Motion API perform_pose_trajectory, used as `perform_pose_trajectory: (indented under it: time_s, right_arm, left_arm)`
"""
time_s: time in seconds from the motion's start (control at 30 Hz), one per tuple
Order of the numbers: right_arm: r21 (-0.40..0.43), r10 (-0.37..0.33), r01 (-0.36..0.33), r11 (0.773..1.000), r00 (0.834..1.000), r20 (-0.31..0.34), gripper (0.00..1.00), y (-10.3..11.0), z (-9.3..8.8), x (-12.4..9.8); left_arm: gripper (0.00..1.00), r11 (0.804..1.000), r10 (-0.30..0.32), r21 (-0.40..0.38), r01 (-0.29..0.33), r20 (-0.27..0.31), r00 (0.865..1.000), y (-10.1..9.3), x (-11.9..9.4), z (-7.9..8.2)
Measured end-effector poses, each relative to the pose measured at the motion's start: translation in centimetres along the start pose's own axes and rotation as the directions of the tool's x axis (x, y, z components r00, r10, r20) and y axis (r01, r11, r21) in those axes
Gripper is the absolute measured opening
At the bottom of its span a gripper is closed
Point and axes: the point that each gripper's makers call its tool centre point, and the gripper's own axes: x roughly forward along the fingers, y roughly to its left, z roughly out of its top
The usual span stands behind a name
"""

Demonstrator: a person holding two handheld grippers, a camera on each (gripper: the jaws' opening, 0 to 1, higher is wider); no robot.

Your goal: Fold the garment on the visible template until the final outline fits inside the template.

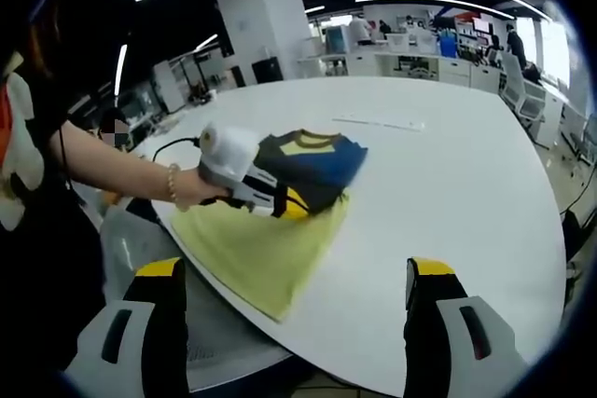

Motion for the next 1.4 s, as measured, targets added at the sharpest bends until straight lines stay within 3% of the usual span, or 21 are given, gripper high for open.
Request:
perform_pose_trajectory:
  time_s: [0.47,1.4]
  right_arm:
    - [-0.002,0.001,-0.001,1.0,1.0,0.007,0.98,0.2,0.1,0.0]
    - [-0.008,-0.006,0.006,1.0,1.0,0.004,0.98,0.3,0.2,-0.4]
  left_arm:
    - [0.0,0.998,-0.059,-0.026,0.058,-0.027,0.998,-1.6,-0.7,-1.3]
    - [0.01,0.996,-0.084,-0.014,0.083,-0.067,0.994,-2.3,-0.6,-2.3]
